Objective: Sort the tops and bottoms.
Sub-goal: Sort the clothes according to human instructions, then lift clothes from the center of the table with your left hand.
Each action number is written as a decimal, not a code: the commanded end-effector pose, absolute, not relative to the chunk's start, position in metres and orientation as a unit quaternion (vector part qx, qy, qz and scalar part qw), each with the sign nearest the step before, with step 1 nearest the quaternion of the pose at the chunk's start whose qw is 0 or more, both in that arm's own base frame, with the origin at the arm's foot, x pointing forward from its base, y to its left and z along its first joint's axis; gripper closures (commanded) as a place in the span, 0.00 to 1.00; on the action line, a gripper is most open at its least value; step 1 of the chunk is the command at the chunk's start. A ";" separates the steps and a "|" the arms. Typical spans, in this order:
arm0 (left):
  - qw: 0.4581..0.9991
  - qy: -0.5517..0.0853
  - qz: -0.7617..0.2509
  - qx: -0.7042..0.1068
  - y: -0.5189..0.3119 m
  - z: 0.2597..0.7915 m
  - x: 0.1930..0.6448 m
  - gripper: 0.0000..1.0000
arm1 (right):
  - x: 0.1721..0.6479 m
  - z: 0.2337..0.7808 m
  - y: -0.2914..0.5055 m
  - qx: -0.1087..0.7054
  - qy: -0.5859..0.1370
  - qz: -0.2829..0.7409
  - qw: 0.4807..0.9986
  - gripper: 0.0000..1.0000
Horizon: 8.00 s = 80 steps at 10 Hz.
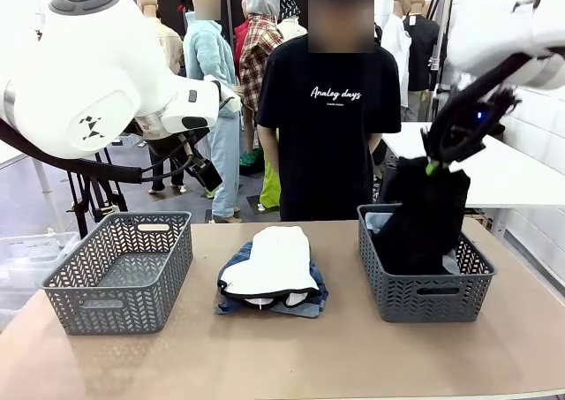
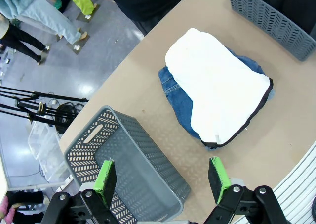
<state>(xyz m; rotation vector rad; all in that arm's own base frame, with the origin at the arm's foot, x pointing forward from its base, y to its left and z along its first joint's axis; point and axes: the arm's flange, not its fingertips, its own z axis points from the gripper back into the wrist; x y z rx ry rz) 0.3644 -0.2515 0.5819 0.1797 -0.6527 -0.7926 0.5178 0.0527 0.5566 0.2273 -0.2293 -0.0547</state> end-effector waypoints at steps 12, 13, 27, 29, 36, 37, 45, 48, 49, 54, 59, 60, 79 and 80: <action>0.867 -0.308 -0.381 0.089 -0.250 0.584 0.364 0.03 | 0.568 0.466 0.069 0.103 -0.084 0.003 0.991 1.00; 0.867 -0.308 -0.381 0.089 -0.250 0.584 0.364 0.03 | 0.574 0.455 0.069 0.097 -0.075 0.004 0.992 1.00; 0.867 -0.308 -0.381 0.089 -0.250 0.584 0.364 0.03 | 0.543 0.480 0.104 0.048 -0.030 0.034 0.998 0.00; 0.867 -0.308 -0.381 0.089 -0.250 0.584 0.364 0.03 | 0.547 0.485 0.105 0.058 -0.039 0.052 0.996 0.00; 0.867 -0.308 -0.381 0.089 -0.250 0.584 0.364 0.03 | 0.547 0.485 0.105 0.058 -0.039 0.052 0.996 0.00; 0.867 -0.308 -0.381 0.089 -0.250 0.584 0.364 0.03 | 0.547 0.485 0.105 0.058 -0.039 0.052 0.996 0.00; 0.867 -0.308 -0.381 0.089 -0.250 0.584 0.364 0.03 | 0.490 0.508 0.133 -0.006 -0.059 0.209 0.976 0.00; 0.867 -0.308 -0.381 0.089 -0.250 0.584 0.364 0.03 | 0.454 0.558 0.124 -0.020 -0.133 0.283 0.950 0.00; 0.867 -0.308 -0.381 0.089 -0.250 0.584 0.364 0.03 | 0.437 0.572 0.115 -0.008 -0.170 0.300 0.939 0.00; 0.867 -0.308 -0.381 0.089 -0.250 0.584 0.364 0.03 | 0.420 0.584 0.047 0.120 -0.224 0.343 0.904 0.00; 0.867 -0.308 -0.381 0.089 -0.250 0.584 0.364 0.03 | 0.420 0.590 0.051 0.120 -0.239 0.365 0.892 0.00; 0.867 -0.308 -0.381 0.089 -0.250 0.584 0.364 0.03 | 0.433 0.583 0.058 0.143 -0.246 0.362 0.888 0.00; 0.933 -0.178 -0.308 0.057 -0.366 0.465 0.459 0.03 | 0.414 0.595 0.046 0.110 -0.229 0.350 0.901 0.00; 0.935 -0.161 -0.311 0.054 -0.373 0.453 0.467 0.03 | 0.414 0.595 0.046 0.110 -0.229 0.350 0.901 0.00</action>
